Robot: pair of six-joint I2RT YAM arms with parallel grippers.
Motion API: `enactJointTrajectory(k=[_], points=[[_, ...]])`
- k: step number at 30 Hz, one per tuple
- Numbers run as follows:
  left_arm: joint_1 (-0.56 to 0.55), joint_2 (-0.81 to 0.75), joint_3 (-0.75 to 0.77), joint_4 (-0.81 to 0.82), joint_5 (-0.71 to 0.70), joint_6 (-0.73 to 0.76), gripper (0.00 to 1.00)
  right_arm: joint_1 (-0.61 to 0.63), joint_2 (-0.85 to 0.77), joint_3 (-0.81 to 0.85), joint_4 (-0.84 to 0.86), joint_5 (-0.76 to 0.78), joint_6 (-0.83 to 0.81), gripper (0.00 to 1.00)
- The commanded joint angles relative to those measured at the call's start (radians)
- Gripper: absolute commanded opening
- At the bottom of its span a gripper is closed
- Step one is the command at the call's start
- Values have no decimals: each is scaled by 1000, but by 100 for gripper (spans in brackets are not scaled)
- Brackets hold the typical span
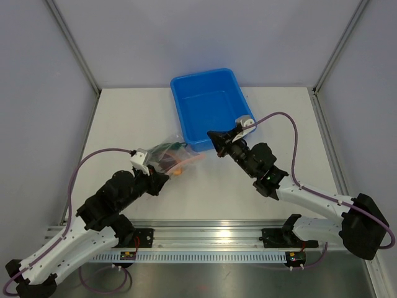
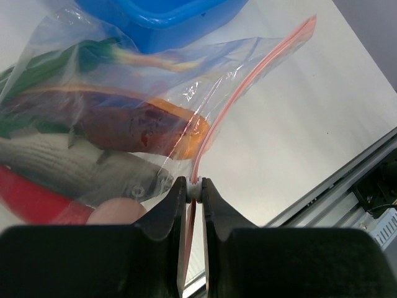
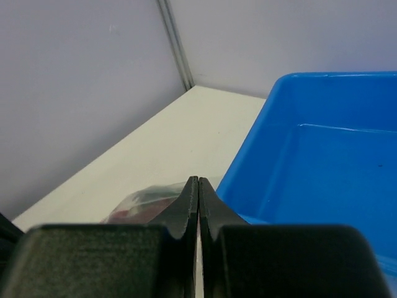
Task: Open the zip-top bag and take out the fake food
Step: Unzip the zipper food storage bag at the center of the board.
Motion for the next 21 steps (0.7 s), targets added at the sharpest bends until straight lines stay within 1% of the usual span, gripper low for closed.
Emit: enactJointTrajectory(k=[1,2,3,4,5,6,7,8,10,11,14,18,19,21], points=[[-2,10,46,33,-33,-7,1,-7,11,86,-105,-126,-72,6],[-2,27,46,44,-27,-2,1,-7,14,129,-203,-225,-124,11],[-2,32,44,50,-24,-1,0,-7,16,144,-235,-270,-147,30],[-2,39,41,53,-23,4,0,-7,19,158,-255,-336,-203,47],[-2,41,38,56,-21,6,0,-5,25,158,-265,-359,-221,60],[-2,42,34,64,-21,7,0,-6,28,160,-272,-375,-238,67],[-2,41,31,66,-20,10,0,-7,36,164,-283,-399,-258,77],[-2,39,25,69,-18,10,0,-7,51,186,-330,-466,-305,80],[-2,27,21,70,-21,15,0,-7,77,244,-392,-516,-340,82],[-2,21,18,70,-26,15,0,-7,109,267,-467,-571,-353,82],[-2,1,17,67,-33,16,0,-5,154,330,-579,-626,-406,80],[-2,-16,20,64,-33,19,0,12,159,327,-607,-625,-483,81],[-2,-18,21,63,-35,19,0,19,157,306,-605,-625,-544,82],[-2,-19,26,56,-41,19,0,26,137,263,-525,-614,-571,86]])
